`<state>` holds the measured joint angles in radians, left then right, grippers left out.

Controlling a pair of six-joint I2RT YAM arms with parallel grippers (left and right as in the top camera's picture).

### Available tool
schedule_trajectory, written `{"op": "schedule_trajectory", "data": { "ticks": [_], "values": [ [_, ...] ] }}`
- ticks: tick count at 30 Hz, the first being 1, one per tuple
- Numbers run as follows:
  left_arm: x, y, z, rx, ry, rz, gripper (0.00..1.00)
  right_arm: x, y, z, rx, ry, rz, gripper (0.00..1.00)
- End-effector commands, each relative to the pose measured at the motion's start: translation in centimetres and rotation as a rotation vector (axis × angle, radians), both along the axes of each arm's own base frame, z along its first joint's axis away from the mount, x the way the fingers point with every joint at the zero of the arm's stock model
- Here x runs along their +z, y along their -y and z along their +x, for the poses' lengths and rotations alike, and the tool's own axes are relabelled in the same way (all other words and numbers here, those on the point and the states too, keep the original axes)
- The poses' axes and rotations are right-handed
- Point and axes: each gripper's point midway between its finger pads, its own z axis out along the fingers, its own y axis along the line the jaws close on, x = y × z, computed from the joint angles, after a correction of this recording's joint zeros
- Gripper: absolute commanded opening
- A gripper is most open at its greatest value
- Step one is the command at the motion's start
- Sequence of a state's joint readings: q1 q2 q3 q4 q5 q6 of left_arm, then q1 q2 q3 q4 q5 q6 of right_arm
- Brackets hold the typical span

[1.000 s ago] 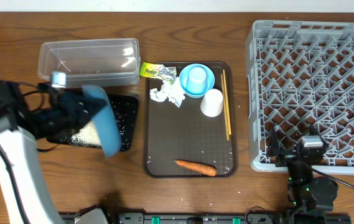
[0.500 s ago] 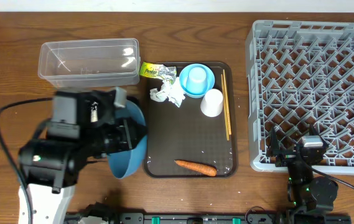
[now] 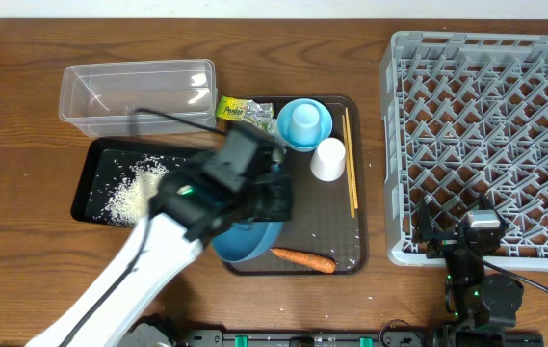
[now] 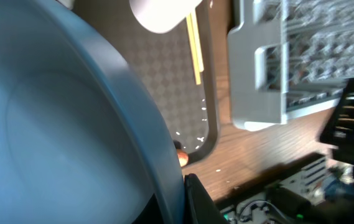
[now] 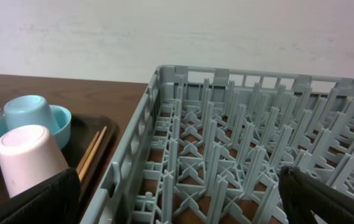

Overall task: Sort waste into correct bins and load items into the dishwasher rack
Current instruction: 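Carry the empty blue bowl back and set it on the brown tray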

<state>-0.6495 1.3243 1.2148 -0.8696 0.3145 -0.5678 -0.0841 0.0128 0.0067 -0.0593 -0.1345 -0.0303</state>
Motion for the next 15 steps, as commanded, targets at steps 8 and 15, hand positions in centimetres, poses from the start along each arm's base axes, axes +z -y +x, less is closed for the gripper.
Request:
{"op": "schedule_trajectory", "data": {
  "ticks": [8,15],
  "values": [
    [-7.3,3.8,1.3,-0.041,-0.070,0.126,0.07,-0.1,-0.4,0.0,0.017,-0.003,-0.008,0.99],
    [-9.7,4.1,2.3,-0.029,-0.078,0.167,0.08,-0.1,-0.4,0.0,0.017,-0.003,-0.008,0.99]
  ]
}}
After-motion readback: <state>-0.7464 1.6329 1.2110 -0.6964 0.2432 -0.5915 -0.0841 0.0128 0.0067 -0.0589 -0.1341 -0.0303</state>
